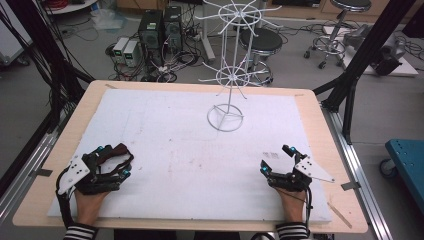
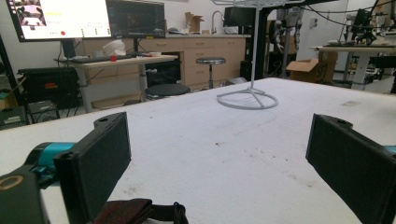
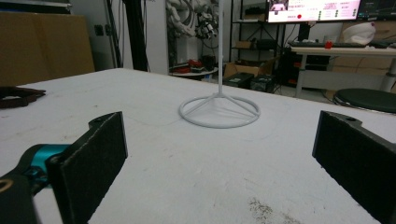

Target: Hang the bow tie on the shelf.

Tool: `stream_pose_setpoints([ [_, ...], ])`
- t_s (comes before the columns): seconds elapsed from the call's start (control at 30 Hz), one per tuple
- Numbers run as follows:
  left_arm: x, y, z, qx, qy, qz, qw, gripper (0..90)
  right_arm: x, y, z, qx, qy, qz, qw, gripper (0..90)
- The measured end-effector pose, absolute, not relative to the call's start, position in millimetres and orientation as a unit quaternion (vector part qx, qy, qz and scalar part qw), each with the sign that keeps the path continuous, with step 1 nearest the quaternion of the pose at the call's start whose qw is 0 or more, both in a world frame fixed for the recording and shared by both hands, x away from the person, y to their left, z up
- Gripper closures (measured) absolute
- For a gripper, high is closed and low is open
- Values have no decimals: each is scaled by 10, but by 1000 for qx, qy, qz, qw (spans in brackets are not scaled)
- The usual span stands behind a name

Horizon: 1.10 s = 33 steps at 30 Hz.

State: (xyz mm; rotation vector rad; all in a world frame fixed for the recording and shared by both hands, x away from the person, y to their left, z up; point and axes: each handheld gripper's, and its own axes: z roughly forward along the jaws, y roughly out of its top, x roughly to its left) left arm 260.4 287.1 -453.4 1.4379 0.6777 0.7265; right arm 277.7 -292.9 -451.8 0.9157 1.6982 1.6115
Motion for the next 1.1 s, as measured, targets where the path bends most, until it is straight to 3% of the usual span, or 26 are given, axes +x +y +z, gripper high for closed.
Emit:
stream_pose_setpoints([
  [0.6, 2610, 2884, -4517, 629, 304, 315, 642, 70, 2783, -2917, -4515, 345, 648, 605, 309, 25],
  [1.1, 2611, 3054, -4166, 654, 286, 310, 628, 70, 2779, -2917, -4515, 348, 648, 604, 307, 25],
])
